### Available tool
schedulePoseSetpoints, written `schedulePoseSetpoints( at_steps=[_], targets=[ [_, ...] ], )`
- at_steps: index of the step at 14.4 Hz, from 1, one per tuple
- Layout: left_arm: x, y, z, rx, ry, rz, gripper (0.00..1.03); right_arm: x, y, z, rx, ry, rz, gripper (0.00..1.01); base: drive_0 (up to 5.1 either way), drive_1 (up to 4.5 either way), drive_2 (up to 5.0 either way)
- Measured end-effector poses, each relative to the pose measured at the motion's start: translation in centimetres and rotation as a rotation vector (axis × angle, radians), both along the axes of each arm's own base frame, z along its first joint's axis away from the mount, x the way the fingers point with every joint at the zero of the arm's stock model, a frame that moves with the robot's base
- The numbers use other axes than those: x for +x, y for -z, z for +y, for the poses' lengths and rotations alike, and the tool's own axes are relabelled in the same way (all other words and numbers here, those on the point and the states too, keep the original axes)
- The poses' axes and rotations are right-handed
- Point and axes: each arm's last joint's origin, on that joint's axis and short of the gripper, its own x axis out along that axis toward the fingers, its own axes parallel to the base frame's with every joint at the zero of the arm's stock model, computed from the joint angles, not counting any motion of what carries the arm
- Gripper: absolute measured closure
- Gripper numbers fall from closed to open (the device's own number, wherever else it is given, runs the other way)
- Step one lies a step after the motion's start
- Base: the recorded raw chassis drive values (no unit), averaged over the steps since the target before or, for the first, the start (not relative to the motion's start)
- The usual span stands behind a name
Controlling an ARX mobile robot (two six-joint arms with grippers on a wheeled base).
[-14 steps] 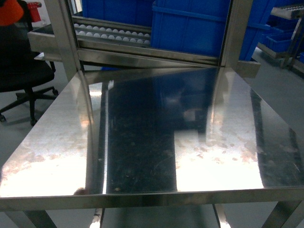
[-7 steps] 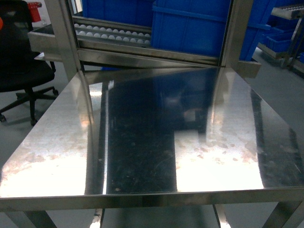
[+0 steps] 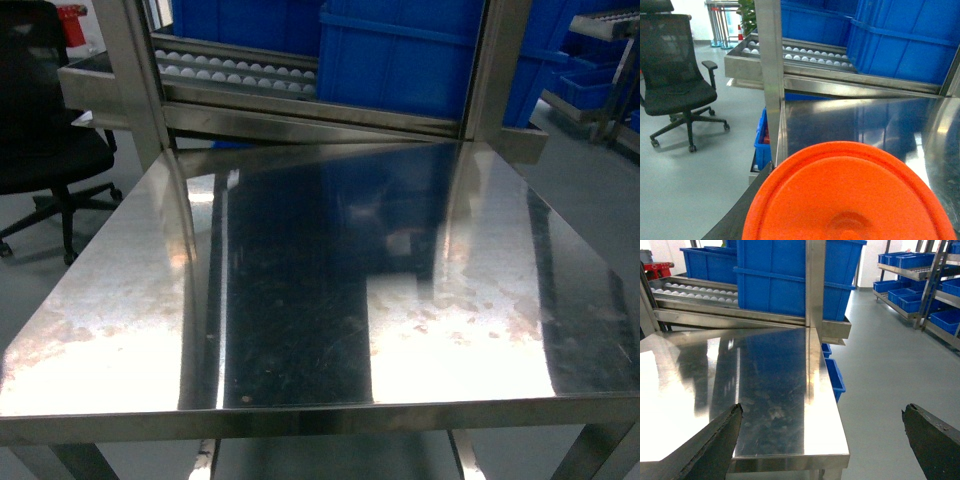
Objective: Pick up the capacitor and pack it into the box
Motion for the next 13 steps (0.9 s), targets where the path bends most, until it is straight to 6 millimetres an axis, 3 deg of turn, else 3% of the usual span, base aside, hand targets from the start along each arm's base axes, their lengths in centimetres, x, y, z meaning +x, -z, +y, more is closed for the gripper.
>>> schedulePoseSetpoints(
  at_steps=[6, 8, 13],
  targets=[
    [-4.9, 1.8, 0.0, 0.000, 0.000, -0.004, 0.59, 0.0, 0.0, 0.0, 0.000, 0.000, 0.000, 0.03, 0.0, 0.00, 0.0],
    [-5.6, 2.9, 0.0, 0.000, -0.001, 0.029, 0.59, 0.0, 0.0, 0.0, 0.000, 0.000, 0.000, 0.03, 0.0, 0.00, 0.0],
    [-7.0, 2.1, 0.0, 0.000, 0.000, -0.010, 0.59, 0.0, 0.0, 0.0, 0.000, 0.000, 0.000, 0.03, 0.0, 0.00, 0.0]
  ],
)
